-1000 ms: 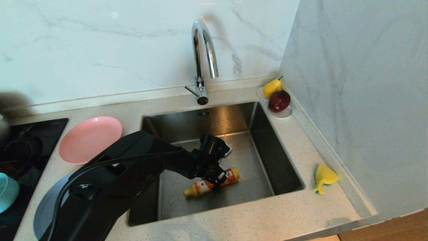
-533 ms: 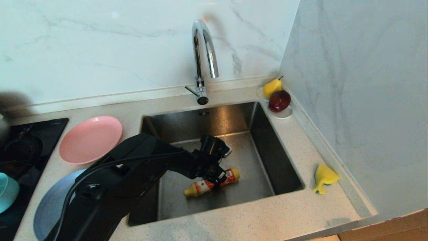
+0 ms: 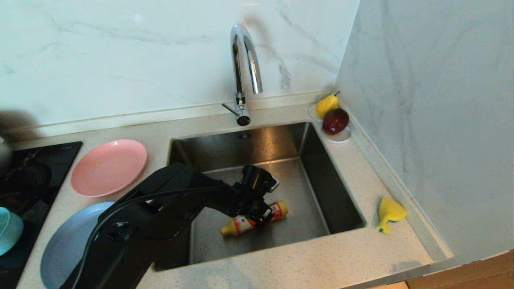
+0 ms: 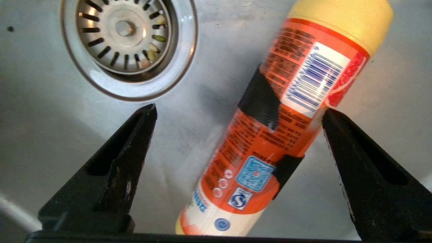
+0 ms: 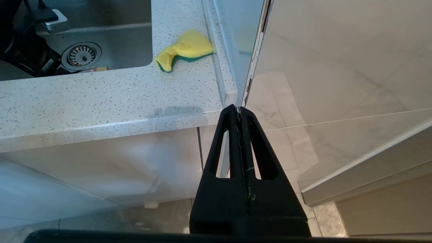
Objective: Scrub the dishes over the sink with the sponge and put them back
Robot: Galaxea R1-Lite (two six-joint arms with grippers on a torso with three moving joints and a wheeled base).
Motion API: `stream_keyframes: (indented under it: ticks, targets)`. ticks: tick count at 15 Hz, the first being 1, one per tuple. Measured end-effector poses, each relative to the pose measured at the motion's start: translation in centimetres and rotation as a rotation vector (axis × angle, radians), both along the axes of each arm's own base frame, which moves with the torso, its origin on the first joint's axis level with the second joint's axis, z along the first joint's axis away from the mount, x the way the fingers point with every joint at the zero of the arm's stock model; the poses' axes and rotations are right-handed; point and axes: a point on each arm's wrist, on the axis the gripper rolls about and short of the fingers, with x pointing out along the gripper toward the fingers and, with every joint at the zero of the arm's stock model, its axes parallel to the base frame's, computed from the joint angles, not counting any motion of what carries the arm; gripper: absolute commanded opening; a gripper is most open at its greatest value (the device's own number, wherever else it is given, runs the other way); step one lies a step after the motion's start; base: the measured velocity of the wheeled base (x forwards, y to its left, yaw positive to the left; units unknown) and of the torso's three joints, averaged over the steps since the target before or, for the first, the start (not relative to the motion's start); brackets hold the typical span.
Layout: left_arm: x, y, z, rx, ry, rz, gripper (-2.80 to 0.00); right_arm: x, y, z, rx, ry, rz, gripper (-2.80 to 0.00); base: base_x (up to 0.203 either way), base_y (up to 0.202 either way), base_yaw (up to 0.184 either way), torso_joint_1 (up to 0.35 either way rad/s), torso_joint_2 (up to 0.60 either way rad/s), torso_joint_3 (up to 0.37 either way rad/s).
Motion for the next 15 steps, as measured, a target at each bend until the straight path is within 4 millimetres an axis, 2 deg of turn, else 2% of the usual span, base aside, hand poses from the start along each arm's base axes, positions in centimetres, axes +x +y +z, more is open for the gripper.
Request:
stream_keyframes:
  ticks: [15]
  targets:
    - [0.3, -0.2, -1.4, 0.002, 0.015, 0.006, 0.0, 0.0, 0.0, 0.0, 0.0, 0.0, 0.0, -2.8, 0.0, 0.0, 0.0, 0.0, 0.0, 0.0]
